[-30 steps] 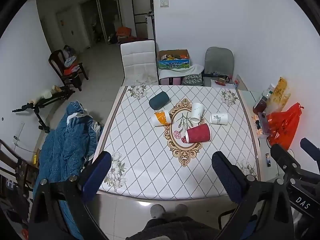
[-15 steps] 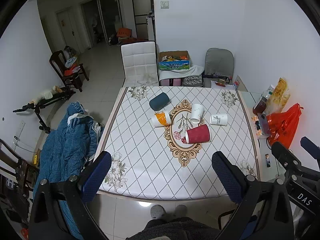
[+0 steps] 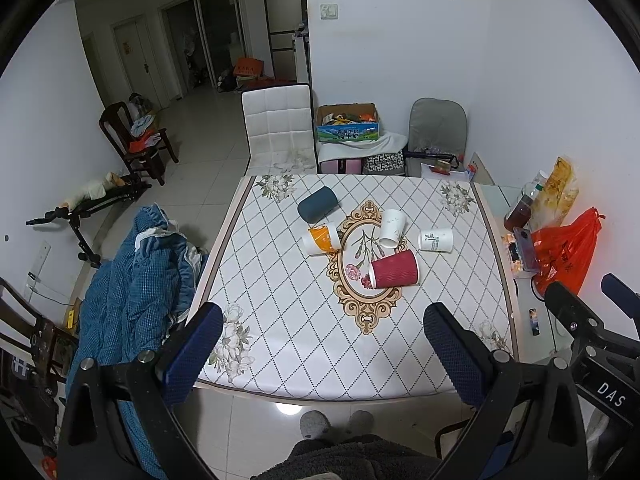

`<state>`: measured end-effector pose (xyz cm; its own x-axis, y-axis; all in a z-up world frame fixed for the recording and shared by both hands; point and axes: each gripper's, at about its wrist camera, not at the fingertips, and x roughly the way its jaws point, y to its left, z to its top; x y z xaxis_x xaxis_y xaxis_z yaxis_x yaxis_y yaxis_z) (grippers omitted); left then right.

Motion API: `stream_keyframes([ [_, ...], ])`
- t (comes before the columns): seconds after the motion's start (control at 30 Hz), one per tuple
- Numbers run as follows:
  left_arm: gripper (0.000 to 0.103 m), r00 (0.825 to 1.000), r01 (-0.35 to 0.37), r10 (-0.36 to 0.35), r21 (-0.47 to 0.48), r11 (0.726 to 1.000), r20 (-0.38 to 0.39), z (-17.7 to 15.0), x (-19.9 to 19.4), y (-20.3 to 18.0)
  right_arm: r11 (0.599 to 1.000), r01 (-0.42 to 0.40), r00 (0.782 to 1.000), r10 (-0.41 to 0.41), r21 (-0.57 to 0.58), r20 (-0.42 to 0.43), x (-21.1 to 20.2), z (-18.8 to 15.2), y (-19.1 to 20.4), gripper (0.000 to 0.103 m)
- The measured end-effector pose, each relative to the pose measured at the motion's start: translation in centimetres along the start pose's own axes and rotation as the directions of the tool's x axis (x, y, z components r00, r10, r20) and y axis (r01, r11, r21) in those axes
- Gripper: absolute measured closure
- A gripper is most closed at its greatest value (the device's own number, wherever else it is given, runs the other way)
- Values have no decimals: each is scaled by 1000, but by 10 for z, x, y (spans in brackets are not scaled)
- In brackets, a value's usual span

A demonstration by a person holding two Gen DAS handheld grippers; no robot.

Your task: Flip cup upside down

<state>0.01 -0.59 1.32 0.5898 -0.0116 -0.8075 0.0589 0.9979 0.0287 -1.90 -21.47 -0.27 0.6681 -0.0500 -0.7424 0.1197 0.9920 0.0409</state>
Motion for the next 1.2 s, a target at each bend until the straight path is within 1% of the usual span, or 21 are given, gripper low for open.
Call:
stream_keyframes([
  [0.3,0,1000,1,-1,0,1000,2,0,0,0,1000,-2,1000,2,3,2,-1,2,-2,0],
  [0.37,0,1000,-1,1,-4,1000,2,6,-10,-1,1000,-3,1000,3,2,4,-3,3,-4,0],
  [0.9,0,1000,-2,2,-5,1000,8,9,-16,-4,1000,-9,1000,9,6,11,-10,6,-4,0],
  [1.07,0,1000,-1,1,-10,1000,7,11,-18,-5,1000,-10,1000,10,5,12,-12,6,-2,0],
  [1.2,0,1000,-2,2,-14,1000,5,12,-20,-6,1000,-14,1000,14,-2,9,-15,8,9,0],
])
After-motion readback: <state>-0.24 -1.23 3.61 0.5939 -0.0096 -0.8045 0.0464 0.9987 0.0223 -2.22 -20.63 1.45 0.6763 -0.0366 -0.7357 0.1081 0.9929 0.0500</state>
